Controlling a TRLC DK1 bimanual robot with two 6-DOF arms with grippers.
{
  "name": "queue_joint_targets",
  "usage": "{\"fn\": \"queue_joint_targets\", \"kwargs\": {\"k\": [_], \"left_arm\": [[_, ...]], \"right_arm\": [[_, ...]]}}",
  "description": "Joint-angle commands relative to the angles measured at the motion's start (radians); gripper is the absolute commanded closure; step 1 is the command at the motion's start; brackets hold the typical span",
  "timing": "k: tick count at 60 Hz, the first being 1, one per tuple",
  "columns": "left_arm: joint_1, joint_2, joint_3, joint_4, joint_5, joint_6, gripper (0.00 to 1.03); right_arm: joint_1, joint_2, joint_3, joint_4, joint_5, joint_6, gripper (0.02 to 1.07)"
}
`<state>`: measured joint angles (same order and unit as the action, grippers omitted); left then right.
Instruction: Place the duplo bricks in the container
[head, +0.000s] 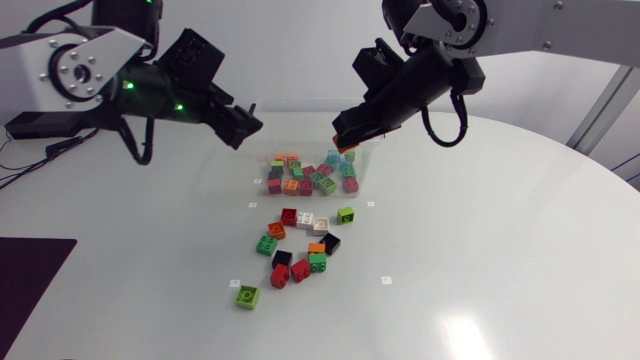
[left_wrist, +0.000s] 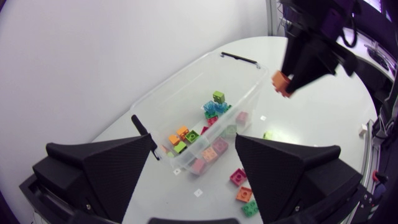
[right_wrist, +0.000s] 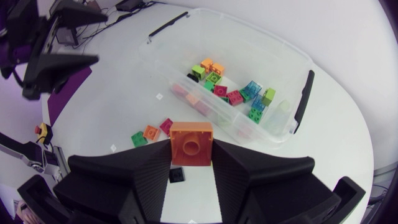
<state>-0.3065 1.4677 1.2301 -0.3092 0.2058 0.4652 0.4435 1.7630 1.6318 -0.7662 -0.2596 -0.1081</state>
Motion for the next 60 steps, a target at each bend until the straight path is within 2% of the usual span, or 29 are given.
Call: {"fn": "queue_joint_targets", "kwargs": {"k": [1, 18, 46, 56, 60], "left_arm": [[-0.022, -0.081, -0.086, -0.048, 0.02, 0.082, 0.09], [-0.086, -0.205, -0.281, -0.16, 0.021, 0.271, 0.09], [-0.161, -0.13, -0.439, -0.245, -0.009, 0.521, 0.09], [-0.197, -0.096, -0.451, -0.291, -0.013, 0.589, 0.09], [-0.214, -0.075, -0.452, -0.303, -0.02, 0.616, 0.09]], "right_arm": [[-0.019, 0.05, 0.062, 0.018, -0.013, 0.001, 0.67], [-0.051, 0.165, 0.2, 0.061, -0.029, 0.016, 0.67], [-0.057, 0.346, 0.396, 0.134, 0.002, 0.045, 0.66], [-0.049, 0.409, 0.482, 0.127, 0.04, 0.054, 0.52], [-0.042, 0.428, 0.508, 0.12, 0.056, 0.056, 0.31]]}}
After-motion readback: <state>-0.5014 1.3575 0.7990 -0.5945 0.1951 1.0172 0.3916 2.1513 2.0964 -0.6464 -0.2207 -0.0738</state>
